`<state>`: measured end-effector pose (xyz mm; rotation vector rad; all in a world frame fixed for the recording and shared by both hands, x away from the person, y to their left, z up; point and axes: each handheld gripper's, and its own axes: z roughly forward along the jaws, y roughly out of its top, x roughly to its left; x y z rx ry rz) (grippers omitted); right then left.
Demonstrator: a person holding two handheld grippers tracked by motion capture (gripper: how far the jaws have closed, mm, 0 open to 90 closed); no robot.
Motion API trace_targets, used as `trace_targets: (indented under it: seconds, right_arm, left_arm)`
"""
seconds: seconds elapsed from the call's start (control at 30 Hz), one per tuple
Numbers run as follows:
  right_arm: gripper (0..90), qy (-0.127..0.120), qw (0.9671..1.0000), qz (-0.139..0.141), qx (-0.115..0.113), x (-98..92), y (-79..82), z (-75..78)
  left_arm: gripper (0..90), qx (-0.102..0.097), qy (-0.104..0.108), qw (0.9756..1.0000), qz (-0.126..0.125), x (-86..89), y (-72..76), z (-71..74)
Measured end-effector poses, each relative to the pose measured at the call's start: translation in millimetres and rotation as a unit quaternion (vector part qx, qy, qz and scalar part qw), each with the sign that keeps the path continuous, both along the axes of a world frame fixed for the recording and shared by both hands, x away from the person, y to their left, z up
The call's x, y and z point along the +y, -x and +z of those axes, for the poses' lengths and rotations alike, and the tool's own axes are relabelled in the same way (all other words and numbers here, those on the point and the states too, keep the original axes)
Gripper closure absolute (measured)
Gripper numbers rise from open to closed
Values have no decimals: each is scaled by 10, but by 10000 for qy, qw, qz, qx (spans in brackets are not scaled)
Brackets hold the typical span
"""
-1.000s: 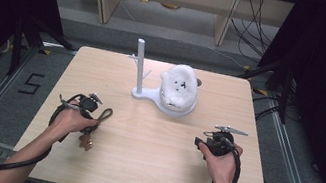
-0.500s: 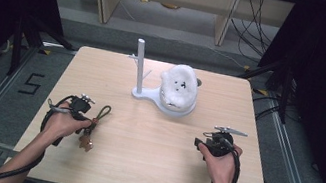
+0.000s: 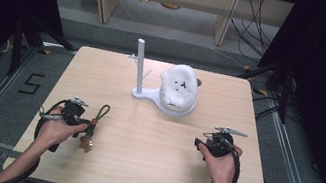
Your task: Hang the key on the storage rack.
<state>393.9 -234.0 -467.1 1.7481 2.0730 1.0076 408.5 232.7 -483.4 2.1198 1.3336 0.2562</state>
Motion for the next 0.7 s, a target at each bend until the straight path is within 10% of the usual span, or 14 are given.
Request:
trace_targets:
  seconds: [0.7]
  right_arm:
    - [495, 43, 9999, -98, -105, 12, -7, -14]
  left_arm:
    - [688, -903, 582, 9942, -34, 72, 160, -33]
